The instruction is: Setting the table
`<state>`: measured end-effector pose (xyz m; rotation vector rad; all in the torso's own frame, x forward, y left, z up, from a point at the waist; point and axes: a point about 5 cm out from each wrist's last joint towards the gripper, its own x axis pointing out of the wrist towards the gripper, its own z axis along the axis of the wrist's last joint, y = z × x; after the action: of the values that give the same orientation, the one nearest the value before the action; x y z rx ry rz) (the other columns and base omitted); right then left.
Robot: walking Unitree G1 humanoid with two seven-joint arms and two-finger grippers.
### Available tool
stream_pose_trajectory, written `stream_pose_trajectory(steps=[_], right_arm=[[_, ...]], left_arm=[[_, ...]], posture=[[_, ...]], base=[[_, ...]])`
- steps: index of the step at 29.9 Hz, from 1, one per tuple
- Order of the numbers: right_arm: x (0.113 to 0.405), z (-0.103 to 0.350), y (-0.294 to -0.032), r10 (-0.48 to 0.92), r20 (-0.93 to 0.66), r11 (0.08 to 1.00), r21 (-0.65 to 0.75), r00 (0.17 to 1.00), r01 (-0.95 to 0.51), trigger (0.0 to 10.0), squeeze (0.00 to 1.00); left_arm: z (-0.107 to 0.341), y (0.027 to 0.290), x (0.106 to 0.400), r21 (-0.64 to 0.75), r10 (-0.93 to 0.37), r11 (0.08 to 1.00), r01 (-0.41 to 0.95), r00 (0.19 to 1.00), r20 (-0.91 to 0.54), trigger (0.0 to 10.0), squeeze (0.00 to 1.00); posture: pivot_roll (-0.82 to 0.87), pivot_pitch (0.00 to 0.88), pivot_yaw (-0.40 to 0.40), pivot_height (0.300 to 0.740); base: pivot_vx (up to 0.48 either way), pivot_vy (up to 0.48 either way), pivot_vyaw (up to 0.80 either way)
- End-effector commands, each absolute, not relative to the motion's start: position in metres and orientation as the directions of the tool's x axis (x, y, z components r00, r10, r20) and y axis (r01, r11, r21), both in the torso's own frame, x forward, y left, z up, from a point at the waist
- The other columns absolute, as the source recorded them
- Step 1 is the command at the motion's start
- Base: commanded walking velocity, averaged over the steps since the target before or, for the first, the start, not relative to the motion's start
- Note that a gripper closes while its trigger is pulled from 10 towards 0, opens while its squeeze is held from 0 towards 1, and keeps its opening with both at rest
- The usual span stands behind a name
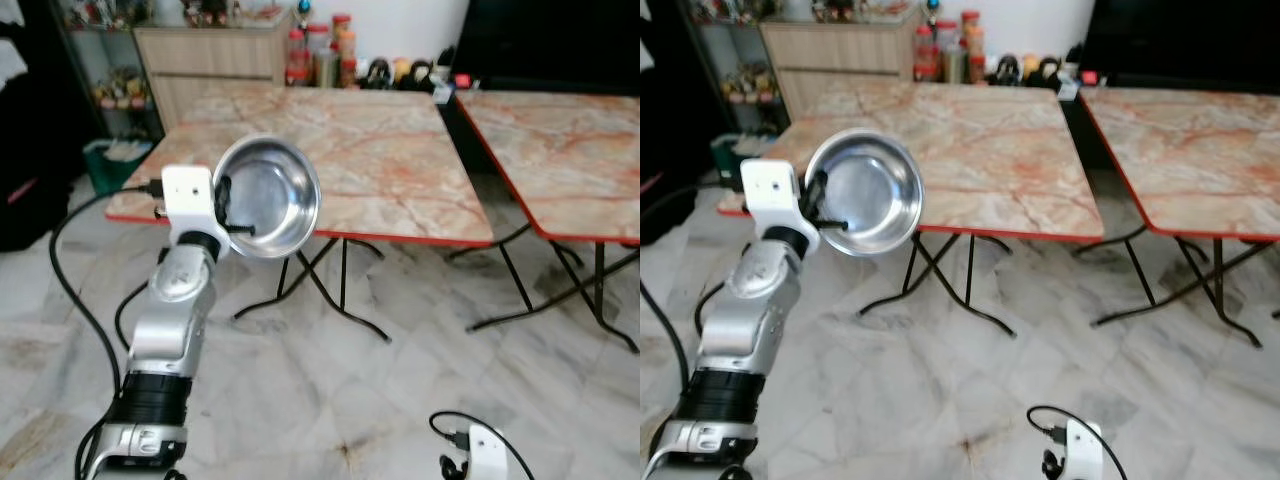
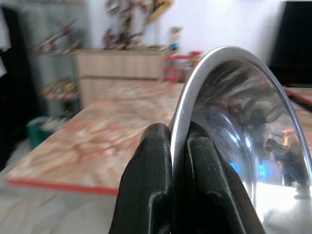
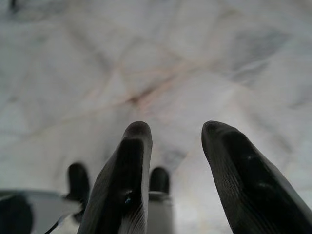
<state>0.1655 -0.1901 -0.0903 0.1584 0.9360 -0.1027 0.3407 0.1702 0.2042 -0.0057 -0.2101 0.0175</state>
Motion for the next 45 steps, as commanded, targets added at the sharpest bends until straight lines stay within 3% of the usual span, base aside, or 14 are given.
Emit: stream_pose_trajectory(steps=[1, 7, 13, 19, 45], right_arm=[[0.168, -0.089, -0.194, -0.032, -0.803, 0.983, 0.081, 0.595, 0.162, 10.0, 0.0], [0.167, -0.089, -0.195, -0.033, -0.804, 0.983, 0.08, 0.593, 0.164, 10.0, 0.0], [0.168, -0.089, -0.195, -0.031, -0.804, 0.984, 0.08, 0.594, 0.16, 10.0, 0.0], [0.168, -0.089, -0.195, -0.03, -0.804, 0.984, 0.081, 0.594, 0.158, 10.0, 0.0], [0.17, -0.088, -0.194, -0.021, -0.807, 0.986, 0.083, 0.591, 0.148, 10.0, 0.0]], left_arm=[[0.205, 0.165, 0.341, -0.045, 0.005, 0.999, 0.005, 0.975, 0.22, 10.0, 0.0], [0.19, 0.17, 0.342, -0.276, 0.03, 0.961, 0.008, 0.991, 0.131, 10.0, 0.0], [0.185, 0.165, 0.345, -0.384, 0.025, 0.923, 0.0, 0.998, 0.061, 10.0, 0.0], [0.174, 0.162, 0.349, -0.381, 0.041, 0.923, -0.045, 0.999, -0.019, 10.0, 0.0], [0.183, 0.162, 0.355, -0.37, 0.047, 0.928, -0.05, 0.999, -0.016, 10.0, 0.0]], posture=[[0.11, 0.0, -0.029, 0.74], [0.11, 0.0, -0.03, 0.74], [0.11, 0.0, -0.035, 0.74], [0.11, 0.0, -0.035, 0.74], [0.11, 0.0, -0.034, 0.74]], base=[[0.33, 0.0, 0.0], [0.331, 0.0, 0.0], [0.331, 0.0, 0.0], [0.333, 0.0, 0.0], [0.333, 0.0, 0.0]])
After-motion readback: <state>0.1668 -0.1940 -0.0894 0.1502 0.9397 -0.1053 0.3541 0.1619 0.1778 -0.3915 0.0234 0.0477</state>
